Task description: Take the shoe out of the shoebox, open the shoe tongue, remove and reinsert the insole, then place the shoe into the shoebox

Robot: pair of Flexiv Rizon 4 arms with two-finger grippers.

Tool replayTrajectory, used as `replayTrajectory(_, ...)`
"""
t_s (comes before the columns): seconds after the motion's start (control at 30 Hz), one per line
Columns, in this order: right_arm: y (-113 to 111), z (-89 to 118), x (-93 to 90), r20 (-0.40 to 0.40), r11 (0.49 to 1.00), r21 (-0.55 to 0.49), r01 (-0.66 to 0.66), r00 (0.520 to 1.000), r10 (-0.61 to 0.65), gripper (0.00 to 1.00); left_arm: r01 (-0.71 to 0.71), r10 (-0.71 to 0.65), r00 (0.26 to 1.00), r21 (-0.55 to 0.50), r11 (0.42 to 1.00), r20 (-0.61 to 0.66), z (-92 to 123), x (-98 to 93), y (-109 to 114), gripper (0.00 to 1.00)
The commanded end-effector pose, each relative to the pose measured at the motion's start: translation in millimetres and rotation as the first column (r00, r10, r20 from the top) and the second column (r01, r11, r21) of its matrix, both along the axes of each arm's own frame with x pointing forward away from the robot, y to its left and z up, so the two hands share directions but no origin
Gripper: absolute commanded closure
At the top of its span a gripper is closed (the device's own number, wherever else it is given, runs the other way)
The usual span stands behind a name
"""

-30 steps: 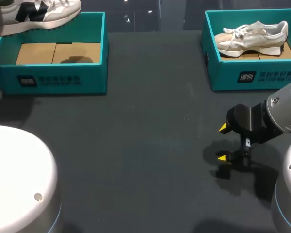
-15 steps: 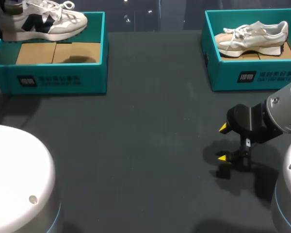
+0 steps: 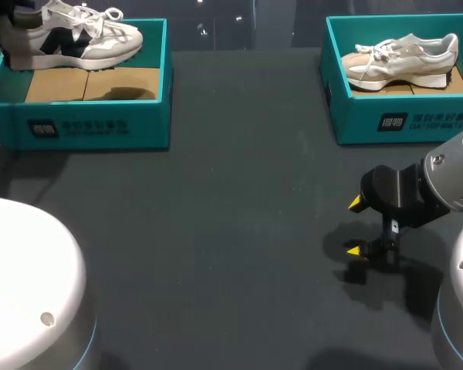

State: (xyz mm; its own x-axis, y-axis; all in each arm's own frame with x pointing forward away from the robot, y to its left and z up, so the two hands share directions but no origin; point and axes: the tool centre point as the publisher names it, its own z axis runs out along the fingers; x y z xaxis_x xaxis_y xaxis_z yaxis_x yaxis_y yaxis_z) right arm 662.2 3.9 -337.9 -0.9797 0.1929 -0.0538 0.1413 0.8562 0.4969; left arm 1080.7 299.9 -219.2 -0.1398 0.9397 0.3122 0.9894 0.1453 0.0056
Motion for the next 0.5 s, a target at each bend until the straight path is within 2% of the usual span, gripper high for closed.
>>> replayTrajectory(0.03,0,0,-1.8,0.003,1.000,0.000,0.001,1.000,-0.001,0.00,0.028,-0.028,1.000,0.001,1.000,0.004,-13,7.1,-2,1.00)
replayTrajectory(0.43,0,0,-1.8,0.003,1.000,0.000,0.001,1.000,-0.001,0.00,0.036,-0.036,0.999,0.009,0.999,0.010,-15,6.7,-2,1.00)
replayTrajectory(0.5,0,0,-1.8,0.003,1.000,0.000,0.001,1.000,-0.001,0.00,0.045,-0.045,0.999,0.017,0.999,0.011,-28,6.7,-4,1.00)
